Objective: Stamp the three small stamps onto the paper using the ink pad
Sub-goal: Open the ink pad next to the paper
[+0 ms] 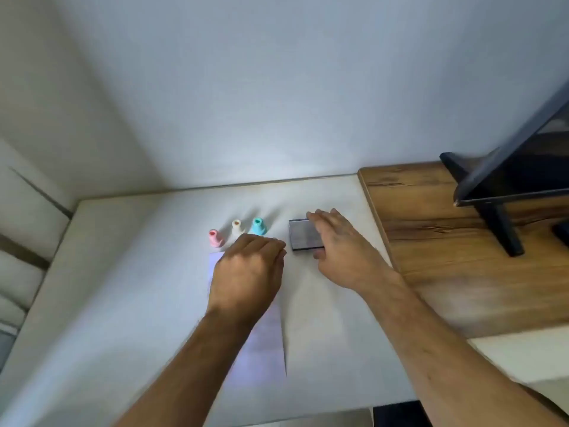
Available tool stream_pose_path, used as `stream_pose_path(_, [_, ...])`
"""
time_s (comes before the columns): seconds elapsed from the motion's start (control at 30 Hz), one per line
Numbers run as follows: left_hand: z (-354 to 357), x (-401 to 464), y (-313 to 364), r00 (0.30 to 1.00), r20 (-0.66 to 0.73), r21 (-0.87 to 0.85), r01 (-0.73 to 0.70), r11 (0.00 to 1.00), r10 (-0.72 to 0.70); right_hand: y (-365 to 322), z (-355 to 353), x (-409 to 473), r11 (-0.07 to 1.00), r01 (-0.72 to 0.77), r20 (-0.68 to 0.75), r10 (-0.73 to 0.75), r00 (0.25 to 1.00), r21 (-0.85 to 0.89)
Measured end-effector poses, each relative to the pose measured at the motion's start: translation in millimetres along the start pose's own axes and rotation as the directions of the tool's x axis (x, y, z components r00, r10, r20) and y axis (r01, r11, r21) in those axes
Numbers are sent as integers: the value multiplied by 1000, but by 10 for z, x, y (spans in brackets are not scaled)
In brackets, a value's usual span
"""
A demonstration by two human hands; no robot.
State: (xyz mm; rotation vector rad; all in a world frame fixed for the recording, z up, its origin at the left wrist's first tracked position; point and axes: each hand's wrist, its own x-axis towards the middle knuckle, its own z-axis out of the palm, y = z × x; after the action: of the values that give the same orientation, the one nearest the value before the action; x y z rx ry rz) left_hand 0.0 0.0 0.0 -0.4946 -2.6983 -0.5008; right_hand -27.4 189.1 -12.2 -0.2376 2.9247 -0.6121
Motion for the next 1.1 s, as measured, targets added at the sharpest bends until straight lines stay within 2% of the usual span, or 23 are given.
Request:
stream_pose_path(0.1, [157,51,72,1000,-2,-23,3,1000,-3,85,41,36,998,20,-19,-21,1000,-53])
stream_pose_path(0.27, [322,25,111,998,-55,3,-22,1000,22,187,62,51,999,14,-24,-14,1000,-31])
stream_pose_path(0.5, [446,-11,208,983,-72,85,-164,983,170,255,49,77,999,27,-27,-27,999,-27])
stream_pose_path(0.67, [510,-55,279,976,-48,65,-209,976,212,270,-21,71,998,37,-26,-38,999,-51])
stream_pose_path(0.9, [486,-43,262,989,-33,86,-140,986,143,269,-45,49,998,34,-15,-34,999,-57])
stream_pose_path(1.0, [448,11,246,999,-31,110,-34,993,38,263,-63,60,998,24,1,-24,1000,-52])
stream_pose_path(1.1, [435,63,244,996,42,137,66,988,-73,267,-100,74,999,33,-1,-33,999,-34])
